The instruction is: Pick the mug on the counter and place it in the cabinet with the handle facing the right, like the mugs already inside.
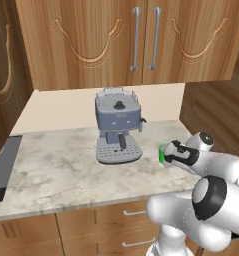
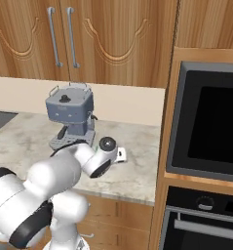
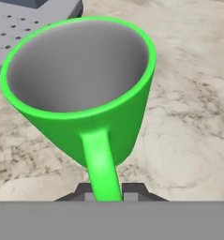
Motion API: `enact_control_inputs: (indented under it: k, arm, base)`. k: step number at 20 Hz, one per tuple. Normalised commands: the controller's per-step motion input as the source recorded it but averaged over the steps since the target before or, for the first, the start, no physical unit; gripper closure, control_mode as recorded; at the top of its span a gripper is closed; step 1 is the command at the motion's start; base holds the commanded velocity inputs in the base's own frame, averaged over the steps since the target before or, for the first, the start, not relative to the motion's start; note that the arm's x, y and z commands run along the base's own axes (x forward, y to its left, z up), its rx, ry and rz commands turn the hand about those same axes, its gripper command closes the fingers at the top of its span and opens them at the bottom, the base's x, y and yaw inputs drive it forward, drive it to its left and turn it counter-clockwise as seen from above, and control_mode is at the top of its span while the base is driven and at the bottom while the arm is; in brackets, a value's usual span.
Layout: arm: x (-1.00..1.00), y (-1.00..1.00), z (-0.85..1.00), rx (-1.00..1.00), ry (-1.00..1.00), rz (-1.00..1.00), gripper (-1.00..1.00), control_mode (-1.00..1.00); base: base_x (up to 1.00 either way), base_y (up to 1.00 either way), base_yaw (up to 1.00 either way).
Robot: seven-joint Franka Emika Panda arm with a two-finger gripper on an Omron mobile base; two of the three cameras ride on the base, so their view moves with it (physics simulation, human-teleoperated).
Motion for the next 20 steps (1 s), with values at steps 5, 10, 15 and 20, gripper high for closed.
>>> enact_control_inputs:
  k: [5, 10, 15, 20]
  arm:
    - [-0.41, -0.01, 0.64, 0.01, 0.13, -0.05, 1.0, -1.0]
    - [-0.58, -0.01, 0.34, 0.11, 0.03, -0.1, 1.0, -1.0]
    - [-0.71, 0.12, 0.36, 0.06, -0.06, -0.05, 1.0, -1.0]
    - [-0.79, 0.29, 0.31, 0.0, -0.06, 0.0, 1.0, -1.0]
  base:
    - [0.0, 0.0, 0.0]
    - [0.0, 0.0, 0.0]
    - [0.0, 0.0, 0.0]
    - [0.0, 0.0, 0.0]
